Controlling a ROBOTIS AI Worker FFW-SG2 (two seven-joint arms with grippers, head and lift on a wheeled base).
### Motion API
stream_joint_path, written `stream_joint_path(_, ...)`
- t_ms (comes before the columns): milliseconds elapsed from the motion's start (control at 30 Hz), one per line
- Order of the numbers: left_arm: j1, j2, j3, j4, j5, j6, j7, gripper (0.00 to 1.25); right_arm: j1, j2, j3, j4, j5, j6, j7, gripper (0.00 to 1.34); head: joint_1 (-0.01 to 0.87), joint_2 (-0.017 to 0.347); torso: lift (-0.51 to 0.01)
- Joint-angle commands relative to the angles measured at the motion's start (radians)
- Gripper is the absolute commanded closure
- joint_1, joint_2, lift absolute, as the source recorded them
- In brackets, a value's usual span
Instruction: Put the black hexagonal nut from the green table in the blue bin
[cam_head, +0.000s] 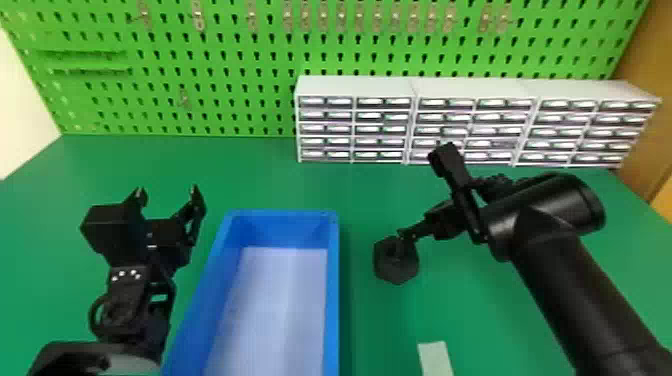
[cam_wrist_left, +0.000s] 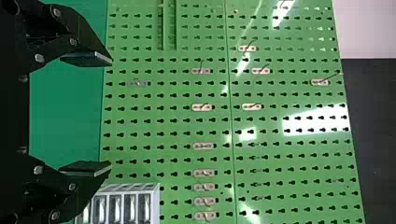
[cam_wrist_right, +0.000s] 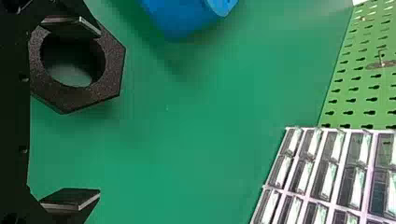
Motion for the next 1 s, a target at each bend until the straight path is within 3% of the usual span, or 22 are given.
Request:
stream_joint_path(0, -0.003, 0.0, -0.003, 0.001, 0.001, 0.0, 0.0, 0.46, 0.0, 0.004, -0.001, 0.009, 0.006, -0.002, 0.0, 0.1, 0.657, 0.057, -0.095)
stream_joint_path(433, -0.009, 0.0, -0.009, 0.007, 0.001, -0.002, 0.0, 0.46, -0.023, 0.013, -0.004, 0.086, 0.02, -0.037, -0.003, 0.11, 0.657, 0.057, -0.095)
stream_joint_path(967, -0.018, 0.0, -0.018, 0.014, -0.001, -0.003, 0.0, 0.46, -0.053, 0.031, 0.031, 0.173, -0.02, -0.085, -0.067, 0.1, 0.657, 0.057, -0.095)
